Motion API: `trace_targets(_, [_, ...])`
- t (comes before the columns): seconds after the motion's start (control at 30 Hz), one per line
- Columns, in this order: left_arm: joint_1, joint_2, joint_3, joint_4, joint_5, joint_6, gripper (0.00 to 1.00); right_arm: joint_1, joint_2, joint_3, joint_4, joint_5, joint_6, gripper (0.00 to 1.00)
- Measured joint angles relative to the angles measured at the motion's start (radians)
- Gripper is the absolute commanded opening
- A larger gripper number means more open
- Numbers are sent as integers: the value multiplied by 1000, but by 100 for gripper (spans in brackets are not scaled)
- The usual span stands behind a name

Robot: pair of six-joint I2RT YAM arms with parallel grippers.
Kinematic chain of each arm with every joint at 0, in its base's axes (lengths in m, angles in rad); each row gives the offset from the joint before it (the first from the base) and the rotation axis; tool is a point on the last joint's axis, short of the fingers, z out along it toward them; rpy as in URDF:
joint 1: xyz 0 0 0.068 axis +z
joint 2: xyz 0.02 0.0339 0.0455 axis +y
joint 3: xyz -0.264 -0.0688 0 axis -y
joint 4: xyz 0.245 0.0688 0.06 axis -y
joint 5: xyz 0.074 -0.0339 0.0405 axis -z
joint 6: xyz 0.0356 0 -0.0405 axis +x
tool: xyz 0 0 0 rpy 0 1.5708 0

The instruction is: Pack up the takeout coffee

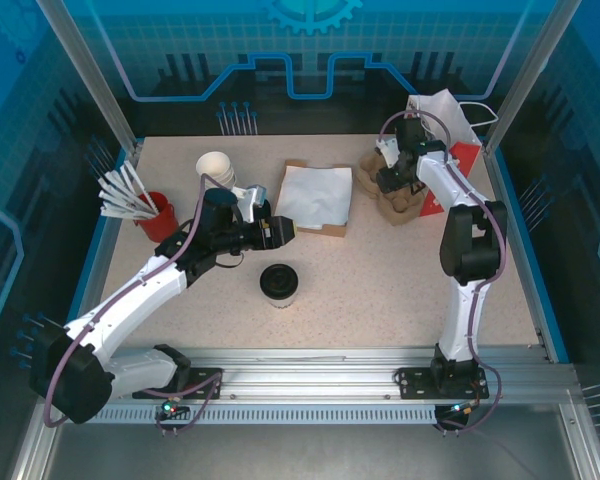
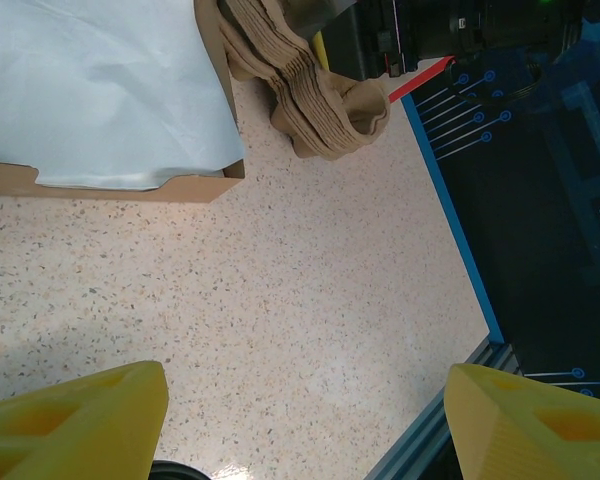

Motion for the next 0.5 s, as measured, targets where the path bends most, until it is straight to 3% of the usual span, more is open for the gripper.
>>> trace_targets(0.2, [-1,0,0,0,0,0,75,0,3,10,-13,-7,-4,35])
trace_targets(0.5, [-2,0,0,0,0,0,75,-1,-10,11,-28,-7,-3,31])
